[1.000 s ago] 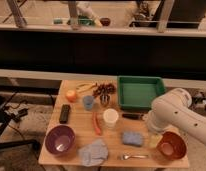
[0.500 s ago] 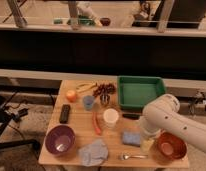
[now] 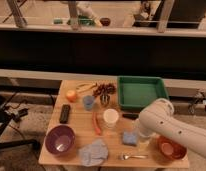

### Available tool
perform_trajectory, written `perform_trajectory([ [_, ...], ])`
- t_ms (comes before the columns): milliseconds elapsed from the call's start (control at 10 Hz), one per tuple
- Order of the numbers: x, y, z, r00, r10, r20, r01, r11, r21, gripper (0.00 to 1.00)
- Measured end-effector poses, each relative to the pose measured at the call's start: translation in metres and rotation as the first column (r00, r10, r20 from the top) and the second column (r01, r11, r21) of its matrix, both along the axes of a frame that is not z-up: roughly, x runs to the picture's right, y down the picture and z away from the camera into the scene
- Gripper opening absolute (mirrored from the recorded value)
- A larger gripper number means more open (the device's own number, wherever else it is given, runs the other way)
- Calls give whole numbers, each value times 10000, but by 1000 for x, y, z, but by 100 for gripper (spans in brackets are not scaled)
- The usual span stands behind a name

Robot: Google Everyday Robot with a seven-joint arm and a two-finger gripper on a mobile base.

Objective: Place sponge in red bowl

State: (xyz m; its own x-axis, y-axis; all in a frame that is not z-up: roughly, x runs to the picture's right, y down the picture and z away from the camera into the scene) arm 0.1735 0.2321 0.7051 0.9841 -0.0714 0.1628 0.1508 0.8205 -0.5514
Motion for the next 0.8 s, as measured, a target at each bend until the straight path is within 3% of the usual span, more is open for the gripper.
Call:
perform_trajectory([
  [800, 2, 3, 3, 9999, 80, -84, -80, 10000, -42, 80],
])
